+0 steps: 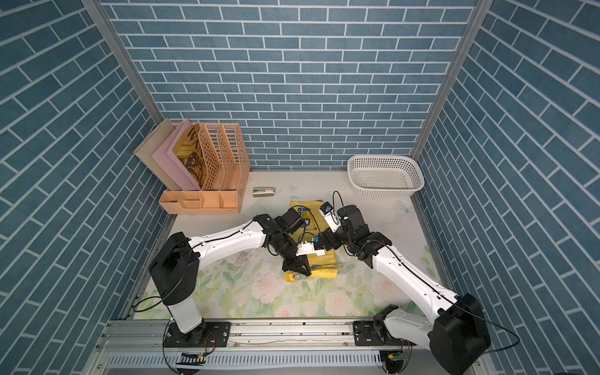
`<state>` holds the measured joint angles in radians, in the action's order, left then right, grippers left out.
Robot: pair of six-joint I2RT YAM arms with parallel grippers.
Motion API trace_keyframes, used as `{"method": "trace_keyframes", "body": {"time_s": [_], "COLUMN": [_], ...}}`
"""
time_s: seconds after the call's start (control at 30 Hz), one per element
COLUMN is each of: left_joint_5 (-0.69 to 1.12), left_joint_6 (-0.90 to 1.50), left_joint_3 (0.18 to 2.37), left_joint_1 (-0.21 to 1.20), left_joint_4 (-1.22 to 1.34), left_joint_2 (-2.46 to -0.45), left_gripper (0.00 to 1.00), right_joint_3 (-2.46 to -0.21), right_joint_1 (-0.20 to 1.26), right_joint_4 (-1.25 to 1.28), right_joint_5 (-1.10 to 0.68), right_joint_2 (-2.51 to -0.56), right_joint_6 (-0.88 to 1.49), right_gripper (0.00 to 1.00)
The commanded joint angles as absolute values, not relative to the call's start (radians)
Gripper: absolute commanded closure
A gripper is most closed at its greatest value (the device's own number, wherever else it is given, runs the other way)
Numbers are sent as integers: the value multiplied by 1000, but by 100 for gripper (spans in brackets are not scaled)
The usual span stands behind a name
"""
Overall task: Roll up the pillowcase
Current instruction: Roll the pillowcase at the center of the board.
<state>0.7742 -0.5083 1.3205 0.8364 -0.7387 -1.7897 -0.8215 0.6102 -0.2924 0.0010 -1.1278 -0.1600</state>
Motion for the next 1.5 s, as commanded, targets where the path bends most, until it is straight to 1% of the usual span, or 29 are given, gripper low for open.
{"method": "trace_keyframes", "body": {"time_s": [0.0, 0.07, 0.13, 0.23, 0.3, 0.37, 0.5, 0.63, 0.67, 0.8, 0.93, 1.03, 1.07, 1.17, 1.27, 1.33, 1.4, 1.47], "left_joint_5": [483, 460, 437, 393, 350, 322, 350, 369, 374, 360, 401, 400, 396, 402, 414, 445, 436, 416], "left_joint_6": [-202, -188, -166, -123, -108, -119, -137, -156, -157, -117, -71, -63, -63, -60, -64, -67, -74, -87], "left_joint_3": [1263, 1234, 1190, 1115, 1083, 1079, 1170, 1287, 1291, 1249, 1158, 1152, 1160, 1182, 1249, 1258, 1230, 1211], "left_joint_1": [631, 643, 666, 698, 724, 751, 760, 806, 826, 910, 1001, 1056, 1069, 1084, 1092, 1095, 1093, 1089], "left_joint_4": [-728, -686, -626, -520, -477, -469, -512, -596, -600, -585, -523, -538, -557, -598, -663, -642, -609, -602], "left_joint_2": [-1835, -1799, -1741, -1672, -1654, -1659, -1705, -1737, -1733, -1712, -1713, -1771, -1796, -1835, -1824, -1784, -1758, -1778], "left_gripper": [98, 99, 100, 99, 99, 99, 99, 99, 99, 99, 98, 98, 100, 100, 100, 100, 100, 100], "right_joint_3": [-818, -820, -825, -850, -839, -826, -800, -813, -815, -790, -764, -758, -761, -762, -764, -762, -759, -761], "right_joint_1": [667, 667, 651, 641, 639, 640, 640, 629, 622, 572, 521, 509, 507, 505, 502, 502, 501, 502], "right_joint_4": [-422, -379, -319, -292, -288, -289, -293, -297, -288, -233, -211, -210, -208, -201, -207, -204, -200, -198], "right_joint_5": [-214, -192, -136, -61, -127, -148, -122, 60, 113, 227, 195, 186, 178, 163, 160, 142, 140, 140], "right_joint_2": [-978, -951, -940, -987, -1011, -1011, -999, -1017, -1014, -952, -912, -922, -930, -943, -953, -957, -962, -965], "right_joint_6": [-326, -305, -229, -158, -173, -184, -233, -210, -195, -139, -133, -133, -132, -134, -140, -140, -137, -135], "right_gripper": [4, 4, 3, 3, 4, 5, 5, 4, 4, 4, 3, 3, 3, 3, 3, 3, 3, 3]}}
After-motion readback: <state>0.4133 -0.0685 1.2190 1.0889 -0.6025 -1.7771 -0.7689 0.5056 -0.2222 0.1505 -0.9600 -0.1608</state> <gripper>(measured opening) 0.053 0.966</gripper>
